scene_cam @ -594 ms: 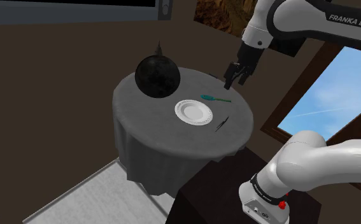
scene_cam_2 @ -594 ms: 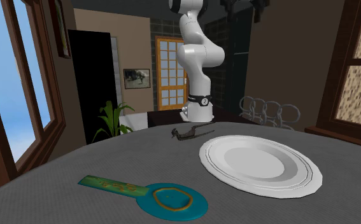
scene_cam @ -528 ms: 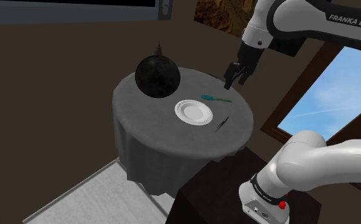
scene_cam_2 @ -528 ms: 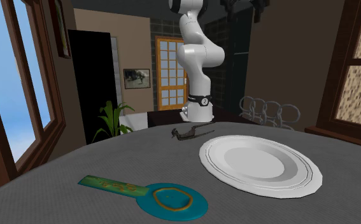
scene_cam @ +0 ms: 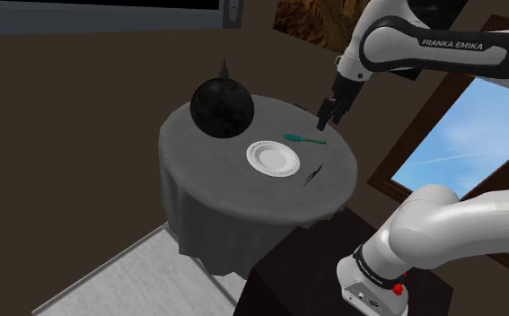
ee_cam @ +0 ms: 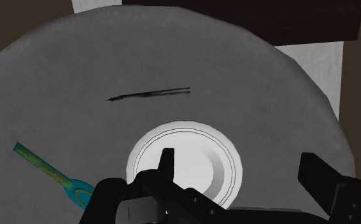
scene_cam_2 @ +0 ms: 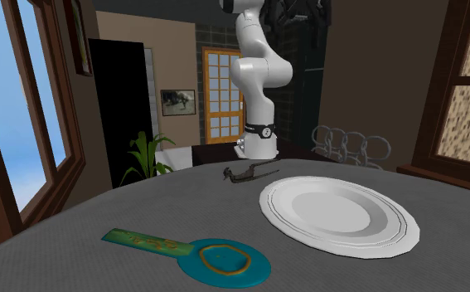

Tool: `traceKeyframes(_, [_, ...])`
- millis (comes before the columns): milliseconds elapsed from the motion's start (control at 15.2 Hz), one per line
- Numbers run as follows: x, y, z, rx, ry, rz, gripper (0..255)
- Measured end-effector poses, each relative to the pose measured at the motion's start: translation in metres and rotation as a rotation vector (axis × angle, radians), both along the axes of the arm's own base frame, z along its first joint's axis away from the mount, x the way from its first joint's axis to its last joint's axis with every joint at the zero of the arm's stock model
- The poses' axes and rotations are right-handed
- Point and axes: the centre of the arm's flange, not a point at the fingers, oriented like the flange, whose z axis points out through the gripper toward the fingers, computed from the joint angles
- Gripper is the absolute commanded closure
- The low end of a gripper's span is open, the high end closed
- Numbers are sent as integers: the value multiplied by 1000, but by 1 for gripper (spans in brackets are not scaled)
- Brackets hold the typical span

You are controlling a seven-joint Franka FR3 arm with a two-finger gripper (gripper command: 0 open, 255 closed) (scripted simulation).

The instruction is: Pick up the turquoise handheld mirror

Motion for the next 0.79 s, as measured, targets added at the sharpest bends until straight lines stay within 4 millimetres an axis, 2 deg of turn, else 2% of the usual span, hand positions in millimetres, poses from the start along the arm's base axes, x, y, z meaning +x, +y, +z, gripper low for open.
traceKeyframes(264, [20,-39,-26,9,0,53,0])
traceKeyframes(792, [62,-117,-92,26,-1,158,0])
